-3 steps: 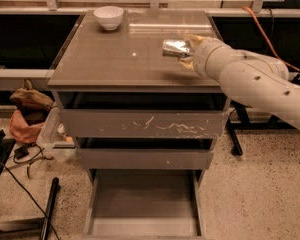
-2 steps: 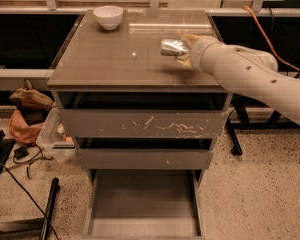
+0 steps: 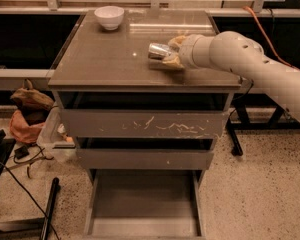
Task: Pick redbull can from bottom drawer and place on counter
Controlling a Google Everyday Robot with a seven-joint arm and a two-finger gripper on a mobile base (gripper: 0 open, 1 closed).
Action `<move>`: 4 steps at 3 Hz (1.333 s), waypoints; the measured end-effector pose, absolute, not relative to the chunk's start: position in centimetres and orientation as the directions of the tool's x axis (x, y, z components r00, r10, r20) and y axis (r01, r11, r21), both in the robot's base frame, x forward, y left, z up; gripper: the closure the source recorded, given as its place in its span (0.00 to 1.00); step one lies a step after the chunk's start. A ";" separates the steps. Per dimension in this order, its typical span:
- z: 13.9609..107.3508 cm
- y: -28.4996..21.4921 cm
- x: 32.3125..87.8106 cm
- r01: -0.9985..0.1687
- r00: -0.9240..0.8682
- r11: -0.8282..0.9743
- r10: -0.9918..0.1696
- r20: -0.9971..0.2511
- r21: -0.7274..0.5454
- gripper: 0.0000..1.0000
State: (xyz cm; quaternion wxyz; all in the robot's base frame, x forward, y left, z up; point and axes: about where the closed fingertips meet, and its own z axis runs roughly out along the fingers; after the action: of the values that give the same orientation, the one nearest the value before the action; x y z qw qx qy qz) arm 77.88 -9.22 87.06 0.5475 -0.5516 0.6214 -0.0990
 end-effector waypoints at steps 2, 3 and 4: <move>86.5 -8.9 77.5 -0.606 0.202 0.357 -0.795 -0.572 -0.711 0.59; 86.5 -8.9 77.5 -0.606 0.202 0.357 -0.795 -0.572 -0.711 0.36; 86.5 -8.9 77.5 -0.606 0.203 0.357 -0.795 -0.572 -0.711 0.13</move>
Offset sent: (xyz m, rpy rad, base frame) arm -0.0045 0.0026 -0.0062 -0.0071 0.0353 0.0170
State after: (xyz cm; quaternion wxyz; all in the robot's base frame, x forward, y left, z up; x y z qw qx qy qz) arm 77.47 -8.94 86.46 0.5364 -0.5600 0.6253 -0.0880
